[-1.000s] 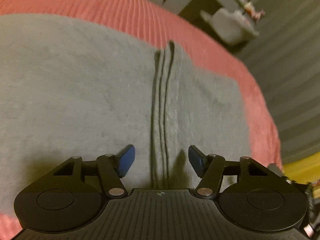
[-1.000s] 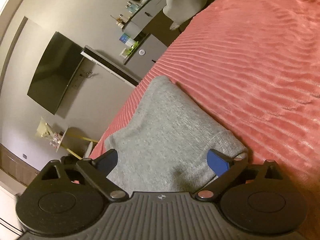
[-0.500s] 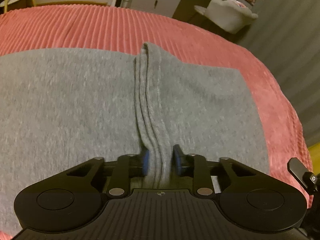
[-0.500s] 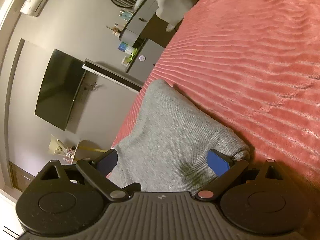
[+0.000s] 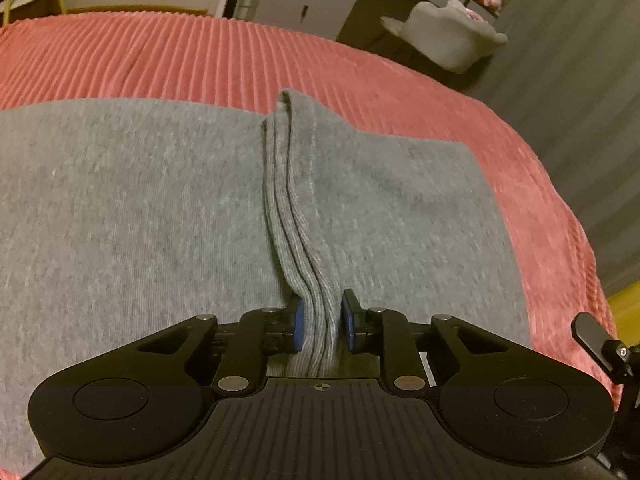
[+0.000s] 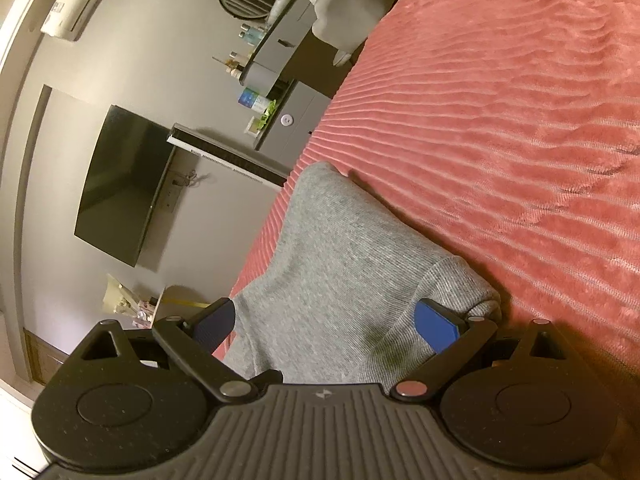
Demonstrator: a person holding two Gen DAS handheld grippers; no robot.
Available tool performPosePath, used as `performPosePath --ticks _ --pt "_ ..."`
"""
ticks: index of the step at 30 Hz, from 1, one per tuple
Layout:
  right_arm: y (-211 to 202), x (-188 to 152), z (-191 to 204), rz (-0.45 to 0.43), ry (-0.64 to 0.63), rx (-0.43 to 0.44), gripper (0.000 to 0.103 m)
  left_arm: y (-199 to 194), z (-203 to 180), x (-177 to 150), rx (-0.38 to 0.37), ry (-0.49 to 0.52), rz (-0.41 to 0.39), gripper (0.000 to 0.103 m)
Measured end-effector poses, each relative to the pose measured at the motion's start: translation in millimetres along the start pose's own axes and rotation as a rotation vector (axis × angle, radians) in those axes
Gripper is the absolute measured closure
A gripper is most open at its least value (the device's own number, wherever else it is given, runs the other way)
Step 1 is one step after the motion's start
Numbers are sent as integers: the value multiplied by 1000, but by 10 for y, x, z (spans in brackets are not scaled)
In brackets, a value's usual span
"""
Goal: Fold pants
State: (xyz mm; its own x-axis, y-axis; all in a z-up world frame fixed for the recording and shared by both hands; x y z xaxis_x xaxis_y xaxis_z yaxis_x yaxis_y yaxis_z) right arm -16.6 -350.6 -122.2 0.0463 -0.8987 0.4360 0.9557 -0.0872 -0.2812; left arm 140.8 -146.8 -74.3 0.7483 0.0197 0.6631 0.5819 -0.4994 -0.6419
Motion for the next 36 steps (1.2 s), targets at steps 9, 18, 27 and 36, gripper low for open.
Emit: performPosePath --ticks 9,18,27,36 --pt "-1 10 -19 -1 13 9 5 47 142 31 -53 -105 8 83" --pt "-172 75 -81 -85 69 54 4 -301 226 151 -101 -96 -79 85" --pt "-115 69 -71 -55 48 30 4 -542 642 170 -21 -81 -107 85" --pt "-63 61 -70 -28 23 3 4 -575 909 116 45 -75 -112 84"
Point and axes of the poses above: each gripper's, at about its wrist camera, not at the fingertips, and y roughly the way its jaws point, z to its left, x to its top, the point moved 1 cm from there along y, roughly the way its jaws point, and after that the axes turned 10 degrees about -z, right-handed, at the moved point
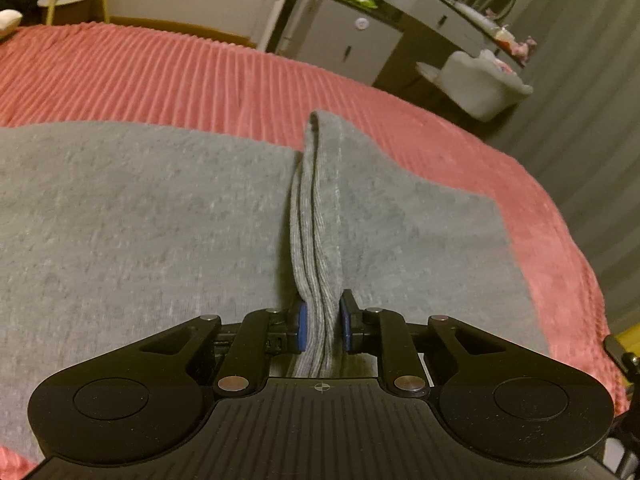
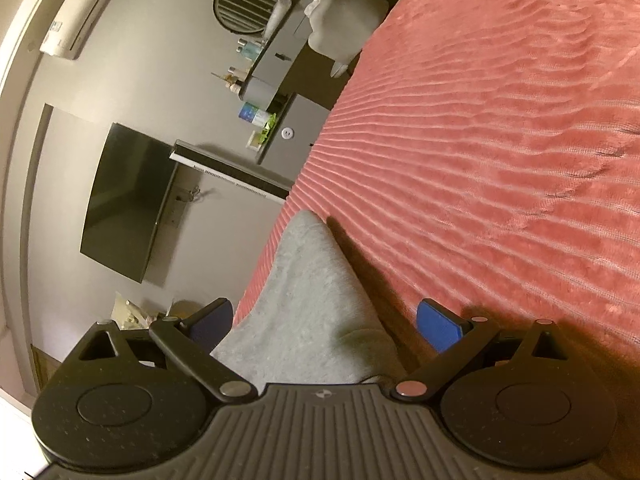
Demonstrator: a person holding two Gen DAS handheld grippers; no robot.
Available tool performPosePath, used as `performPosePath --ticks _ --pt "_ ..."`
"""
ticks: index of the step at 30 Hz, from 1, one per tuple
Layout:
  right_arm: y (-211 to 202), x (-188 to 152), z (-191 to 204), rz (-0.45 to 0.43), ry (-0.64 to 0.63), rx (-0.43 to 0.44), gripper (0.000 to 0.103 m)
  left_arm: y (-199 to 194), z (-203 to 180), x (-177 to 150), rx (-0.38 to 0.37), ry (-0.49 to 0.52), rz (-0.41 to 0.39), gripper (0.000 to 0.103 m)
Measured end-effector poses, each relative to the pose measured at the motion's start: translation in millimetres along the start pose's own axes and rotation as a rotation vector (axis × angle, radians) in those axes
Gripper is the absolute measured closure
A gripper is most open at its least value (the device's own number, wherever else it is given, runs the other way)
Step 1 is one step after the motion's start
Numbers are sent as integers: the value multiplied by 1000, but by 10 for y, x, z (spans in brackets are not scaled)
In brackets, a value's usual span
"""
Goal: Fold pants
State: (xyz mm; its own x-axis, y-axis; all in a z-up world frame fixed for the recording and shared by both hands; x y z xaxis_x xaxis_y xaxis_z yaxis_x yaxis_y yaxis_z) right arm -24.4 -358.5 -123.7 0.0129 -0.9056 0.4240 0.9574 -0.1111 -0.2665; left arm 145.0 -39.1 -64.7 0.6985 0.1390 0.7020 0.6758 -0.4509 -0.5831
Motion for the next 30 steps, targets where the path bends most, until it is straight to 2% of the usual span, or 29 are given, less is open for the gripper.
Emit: performPosePath --ticks 7,10,12,16,20,22,24,27,30 --pt "44 3 -8 18 4 -22 4 -149 -58 14 -15 23 -63 85" --pt "55 5 -2 24 -2 -24 4 -300 -71 44 1 74 -122 85" --pt "56 3 7 28 -5 -24 4 -343 -36 35 40 125 -135 84" --pt "91 -10 17 47 -11 -29 4 -246 156 -52 92 98 -34 75" --pt "90 -19 22 80 -3 -33 4 -370 219 -112 91 49 -52 65" --pt "57 -40 60 117 14 -37 4 -472 182 -124 93 42 -88 54" --pt "1 -87 141 158 11 -31 4 -590 78 -159 99 69 -150 52" --pt "5 -256 218 250 56 21 4 -663 -44 -235 48 51 -193 47" --pt "109 -359 317 271 38 28 4 -556 -124 -351 -4 0 -164 44"
Point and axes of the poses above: each gripper's, at about its wrist camera, not at the fingertips, and y roughly the way its jaws point, z to its left, x to its top, the point moved 1 cm from there along y, roughly the way its jaws point, and after that the axes turned 10 degrees about -z, right-handed, at the moved point
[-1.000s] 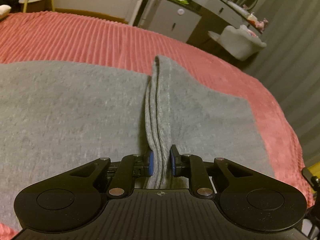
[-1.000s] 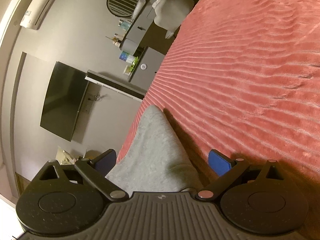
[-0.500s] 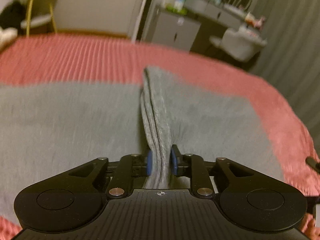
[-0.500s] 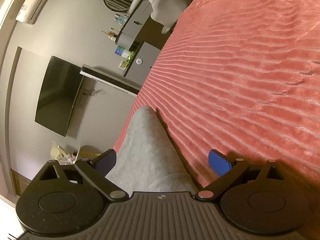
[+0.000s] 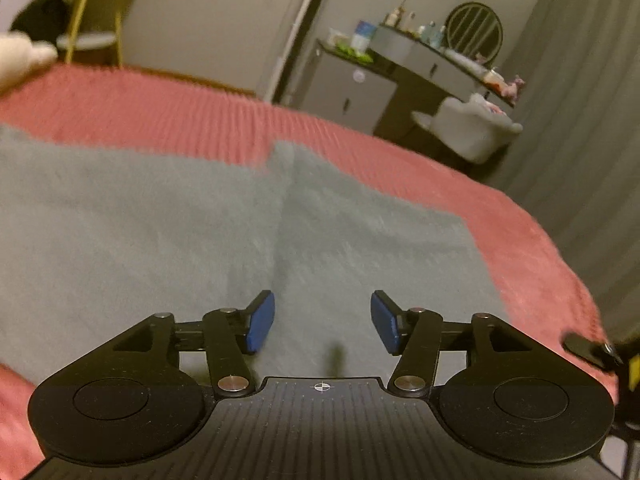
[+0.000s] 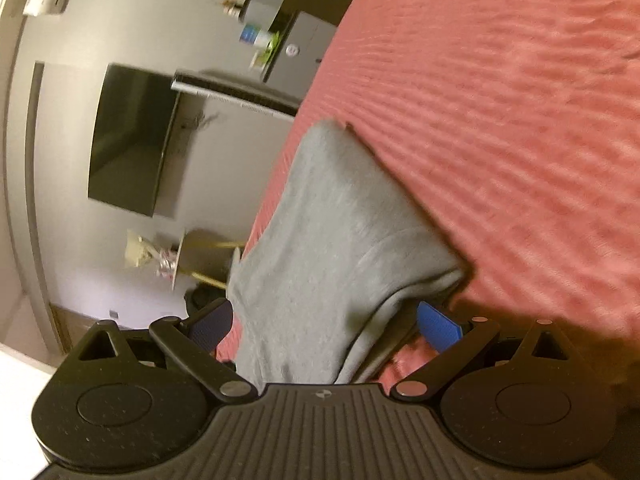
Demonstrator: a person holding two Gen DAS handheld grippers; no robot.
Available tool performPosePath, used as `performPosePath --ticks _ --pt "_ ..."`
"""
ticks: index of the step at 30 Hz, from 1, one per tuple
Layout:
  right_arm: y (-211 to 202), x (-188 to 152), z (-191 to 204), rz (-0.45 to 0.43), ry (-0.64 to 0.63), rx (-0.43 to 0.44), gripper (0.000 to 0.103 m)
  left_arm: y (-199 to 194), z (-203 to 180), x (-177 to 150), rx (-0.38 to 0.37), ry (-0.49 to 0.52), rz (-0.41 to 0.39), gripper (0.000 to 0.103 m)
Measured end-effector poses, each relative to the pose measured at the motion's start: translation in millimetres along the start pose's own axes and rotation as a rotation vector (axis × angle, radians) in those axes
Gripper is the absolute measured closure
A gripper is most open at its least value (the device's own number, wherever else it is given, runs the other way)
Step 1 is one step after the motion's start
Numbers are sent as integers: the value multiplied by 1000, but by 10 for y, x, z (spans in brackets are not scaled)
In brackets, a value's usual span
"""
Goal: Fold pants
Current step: 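Grasp the pants edge again with the right gripper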
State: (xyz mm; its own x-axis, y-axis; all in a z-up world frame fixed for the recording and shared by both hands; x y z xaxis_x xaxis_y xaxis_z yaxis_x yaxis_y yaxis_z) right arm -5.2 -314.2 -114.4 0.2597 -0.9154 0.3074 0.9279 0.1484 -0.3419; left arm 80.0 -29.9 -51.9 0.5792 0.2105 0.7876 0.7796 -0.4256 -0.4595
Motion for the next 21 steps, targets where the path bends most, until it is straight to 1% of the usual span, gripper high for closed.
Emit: performPosePath --ticks 2,3,4,5,6,7,8,9,11,13,14,16,18,19,21 --pt "81 -26 21 17 39 35 4 77 -6 -124 -7 -2 33 41" --pt "129 -44 19 20 63 60 4 136 -3 -178 17 23 50 41" --pt "165 -52 17 16 64 58 4 193 3 -238 50 71 66 47" --pt "194 -50 10 2 47 34 4 217 14 -269 57 112 70 51" --pt "204 -31 -3 -29 21 -14 4 223 2 -285 60 150 68 54" --pt "176 -7 -31 -72 11 -68 7 213 -18 -289 56 174 65 54" --pt "122 29 -84 -119 38 -89 17 203 -39 -287 57 183 63 54" --pt "75 61 -150 -145 87 -85 22 189 -55 -296 59 190 59 53" --pt "35 68 -237 -155 138 -116 50 168 -53 -298 62 189 53 53" --pt "11 46 -244 -167 142 -133 59 146 -32 -297 57 164 46 53" --pt "3 39 -221 -174 127 -133 62 128 -21 -301 53 147 43 52" --pt "36 11 -152 -169 81 -159 61 97 30 -294 45 125 45 50" --pt "109 -14 -110 -142 59 -167 55 72 40 -310 42 126 43 49" --pt "145 -26 -97 -133 61 -164 47 64 36 -317 38 125 42 47" --pt "153 -16 -138 -147 78 -161 47 46 38 -328 35 122 34 46"
Point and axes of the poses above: each gripper's, at about its wrist camera, not at the fingertips, and y roughly the way its jaws point, z to its left, x to its top, the point moved 1 cm from there along y, roughly the way its jaws point, and after that the axes turned 10 degrees about -z, right-handed, at the moved point
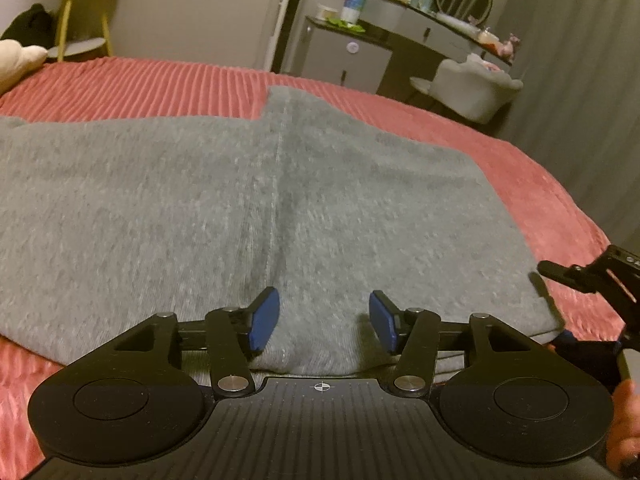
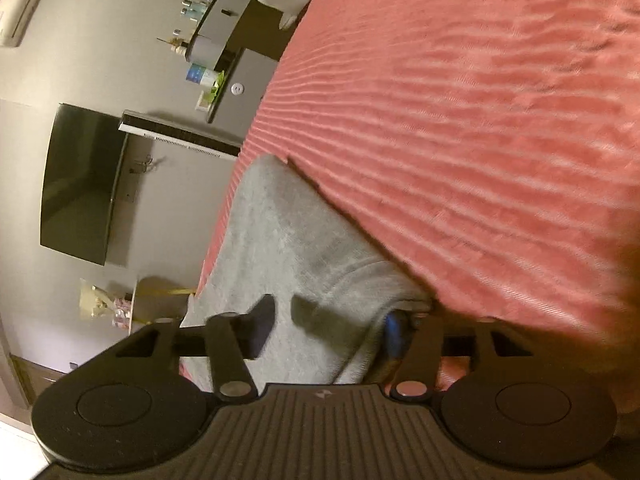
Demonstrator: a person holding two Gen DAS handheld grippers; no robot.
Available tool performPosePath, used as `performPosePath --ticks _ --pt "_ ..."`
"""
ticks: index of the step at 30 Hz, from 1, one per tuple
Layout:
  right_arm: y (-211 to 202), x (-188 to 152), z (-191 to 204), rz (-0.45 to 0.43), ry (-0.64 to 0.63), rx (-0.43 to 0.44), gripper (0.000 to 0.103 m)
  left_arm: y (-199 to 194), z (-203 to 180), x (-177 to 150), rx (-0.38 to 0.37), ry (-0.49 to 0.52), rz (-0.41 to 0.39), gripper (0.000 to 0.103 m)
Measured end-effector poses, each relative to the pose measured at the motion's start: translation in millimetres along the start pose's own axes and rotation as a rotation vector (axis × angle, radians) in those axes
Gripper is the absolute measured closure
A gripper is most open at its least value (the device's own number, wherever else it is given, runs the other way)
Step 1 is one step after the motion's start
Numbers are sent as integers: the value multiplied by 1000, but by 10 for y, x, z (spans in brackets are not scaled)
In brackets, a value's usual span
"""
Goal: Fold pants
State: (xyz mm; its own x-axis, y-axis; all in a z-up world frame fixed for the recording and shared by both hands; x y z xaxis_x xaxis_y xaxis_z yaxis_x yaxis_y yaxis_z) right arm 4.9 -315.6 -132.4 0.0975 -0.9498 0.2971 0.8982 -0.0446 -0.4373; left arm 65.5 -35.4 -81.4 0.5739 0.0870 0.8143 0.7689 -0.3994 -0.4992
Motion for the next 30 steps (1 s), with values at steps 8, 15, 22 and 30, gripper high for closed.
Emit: performPosePath --ticks 8,15,22,30 --pt "-145 -74 235 -113 -206 -93 91 -89 48 7 2 -48 -16 45" --pt "-156 -87 387 -65 -352 -202 90 -195 152 59 40 -110 -15 41" --pt "-408 -87 667 -42 -480 -232 85 -385 563 161 212 -267 -44 21" --pt "-170 -270 1209 -65 -778 -307 85 -772 738 214 267 -257 -98 17"
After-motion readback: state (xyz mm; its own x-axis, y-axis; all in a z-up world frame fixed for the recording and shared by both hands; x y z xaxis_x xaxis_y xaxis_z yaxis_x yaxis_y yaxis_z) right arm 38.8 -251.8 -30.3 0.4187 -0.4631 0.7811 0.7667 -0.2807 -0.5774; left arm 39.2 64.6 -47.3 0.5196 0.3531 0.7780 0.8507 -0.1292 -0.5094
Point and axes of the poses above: each gripper's, at about its wrist camera, not at the fingertips, and y roughly the way its jaws point, z to its left, x to its top, the point moved 1 cm from there along y, roughly the way its jaws point, and after that the axes turned 10 degrees about -z, right-handed, at the moved point
